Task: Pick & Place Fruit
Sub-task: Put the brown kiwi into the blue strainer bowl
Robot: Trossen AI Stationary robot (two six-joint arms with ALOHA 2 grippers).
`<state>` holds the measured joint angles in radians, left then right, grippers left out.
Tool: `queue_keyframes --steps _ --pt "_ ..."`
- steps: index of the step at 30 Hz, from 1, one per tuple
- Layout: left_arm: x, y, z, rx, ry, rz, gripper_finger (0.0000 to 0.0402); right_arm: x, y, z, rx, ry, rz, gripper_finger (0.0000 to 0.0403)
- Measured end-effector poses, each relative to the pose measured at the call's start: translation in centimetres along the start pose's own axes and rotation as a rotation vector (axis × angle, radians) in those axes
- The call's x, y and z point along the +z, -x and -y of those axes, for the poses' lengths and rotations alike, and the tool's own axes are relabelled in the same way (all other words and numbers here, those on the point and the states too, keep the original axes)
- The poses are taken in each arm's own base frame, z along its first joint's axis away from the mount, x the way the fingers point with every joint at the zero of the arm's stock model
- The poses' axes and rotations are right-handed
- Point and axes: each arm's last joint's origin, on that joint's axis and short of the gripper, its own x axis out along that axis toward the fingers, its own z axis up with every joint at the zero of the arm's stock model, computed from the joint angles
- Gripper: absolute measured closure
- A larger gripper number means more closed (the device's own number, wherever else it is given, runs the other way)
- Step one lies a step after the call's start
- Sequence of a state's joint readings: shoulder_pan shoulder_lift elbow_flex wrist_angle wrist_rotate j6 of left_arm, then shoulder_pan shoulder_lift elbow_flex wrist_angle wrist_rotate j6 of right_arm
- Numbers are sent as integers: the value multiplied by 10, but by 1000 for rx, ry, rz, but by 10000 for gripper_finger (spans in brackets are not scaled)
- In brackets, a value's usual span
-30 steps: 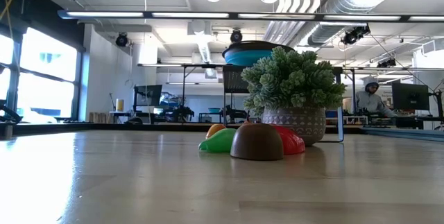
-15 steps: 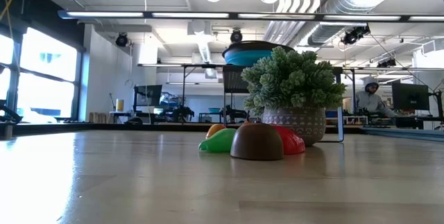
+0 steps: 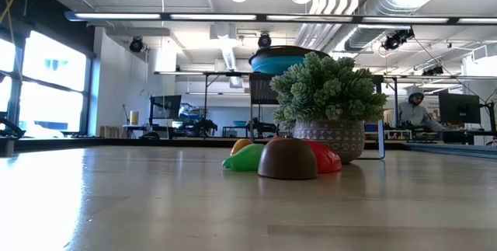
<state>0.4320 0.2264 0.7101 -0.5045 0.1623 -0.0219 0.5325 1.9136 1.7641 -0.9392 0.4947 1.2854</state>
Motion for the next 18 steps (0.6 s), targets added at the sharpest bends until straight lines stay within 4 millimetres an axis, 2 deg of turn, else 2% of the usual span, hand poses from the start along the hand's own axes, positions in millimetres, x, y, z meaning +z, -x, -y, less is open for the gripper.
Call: queue_keyframes --steps 10,18 --pt "0 0 0 -1 9 0 358 -37 -5 -1 -92 -246 -16 401" --pt "0 0 0 11 9 0 358 -71 -1 2 -109 -242 -36 401"
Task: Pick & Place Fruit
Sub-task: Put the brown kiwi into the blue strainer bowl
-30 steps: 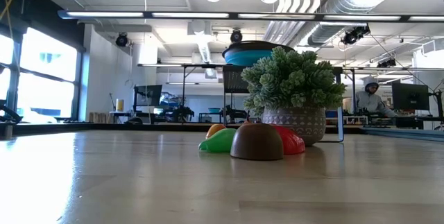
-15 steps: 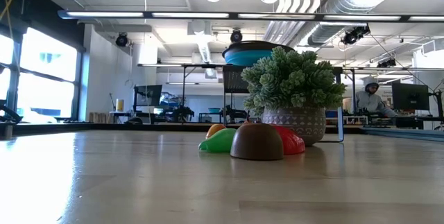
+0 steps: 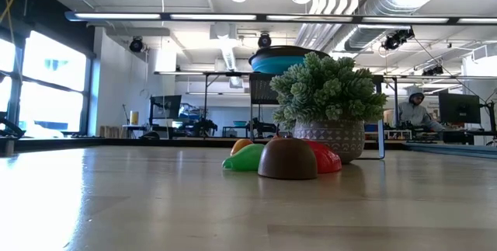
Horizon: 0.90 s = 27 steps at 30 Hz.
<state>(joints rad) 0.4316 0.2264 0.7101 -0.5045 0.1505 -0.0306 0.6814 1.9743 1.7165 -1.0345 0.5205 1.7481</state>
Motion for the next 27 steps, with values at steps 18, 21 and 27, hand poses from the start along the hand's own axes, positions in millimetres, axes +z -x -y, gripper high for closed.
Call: queue_keyframes --steps 18,21,27 --pt "-7 0 -2 57 12 -70 358 -14 -44 3 189 388 30 257" --pt "-10 1 -2 58 16 -97 358 -10 -54 8 167 412 57 196" --pt "-12 1 -2 59 19 -127 358 -4 -75 23 113 433 66 101"
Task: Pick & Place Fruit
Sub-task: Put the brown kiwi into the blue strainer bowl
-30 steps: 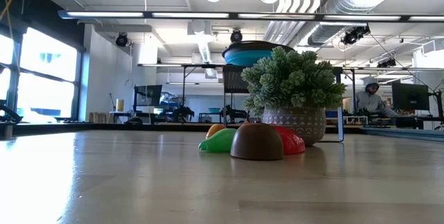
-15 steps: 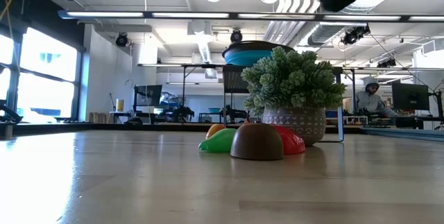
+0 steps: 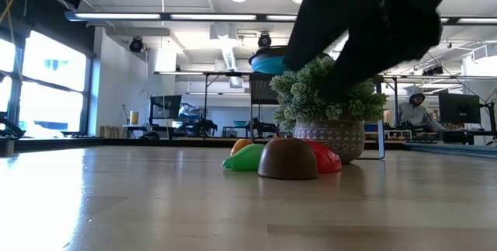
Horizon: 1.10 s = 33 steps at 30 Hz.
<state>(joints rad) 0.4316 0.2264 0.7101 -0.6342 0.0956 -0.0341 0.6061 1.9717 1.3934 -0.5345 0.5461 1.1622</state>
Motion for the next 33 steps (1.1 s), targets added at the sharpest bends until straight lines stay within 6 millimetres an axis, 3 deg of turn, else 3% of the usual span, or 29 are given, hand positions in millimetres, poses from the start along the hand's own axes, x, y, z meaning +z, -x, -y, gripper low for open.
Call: queue_keyframes --steps 5,18,27,33 --pt "-1 0 0 0 0 -5 358 -3 -16 9 36 56 22 73" --pt "-1 0 0 0 -2 -5 358 8 -34 22 56 140 9 88" --pt "-2 0 0 1 -1 -16 358 -4 -64 27 40 159 -50 88" --pt "-3 0 0 3 -1 -26 358 -5 -67 25 45 124 -34 87"
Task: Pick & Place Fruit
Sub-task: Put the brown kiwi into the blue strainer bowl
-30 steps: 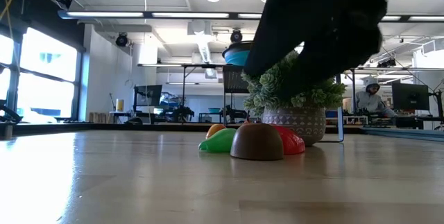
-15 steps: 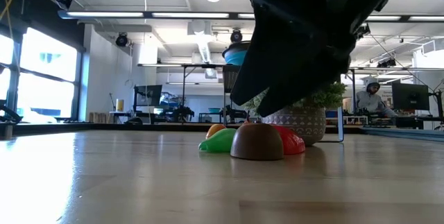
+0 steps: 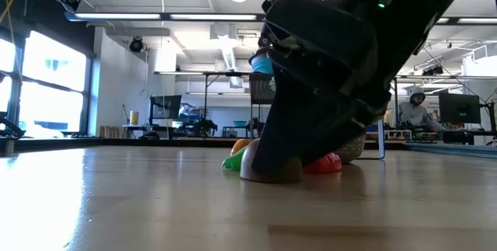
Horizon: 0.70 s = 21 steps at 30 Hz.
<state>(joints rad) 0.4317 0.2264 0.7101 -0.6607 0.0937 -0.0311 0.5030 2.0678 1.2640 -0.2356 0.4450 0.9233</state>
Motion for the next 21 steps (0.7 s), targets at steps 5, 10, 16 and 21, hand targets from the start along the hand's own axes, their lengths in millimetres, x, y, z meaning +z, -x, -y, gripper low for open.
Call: queue_keyframes --steps 5,10,16,21 --pt "0 0 0 3 0 1 358 1 -1 -1 15 -4 9 87" --pt "0 0 0 11 0 2 358 2 -1 -1 4 -9 25 87" --pt "0 0 0 11 0 2 358 3 -1 -1 -1 -55 39 87" --pt "0 0 0 10 0 2 358 3 -1 -1 -10 -68 59 88"
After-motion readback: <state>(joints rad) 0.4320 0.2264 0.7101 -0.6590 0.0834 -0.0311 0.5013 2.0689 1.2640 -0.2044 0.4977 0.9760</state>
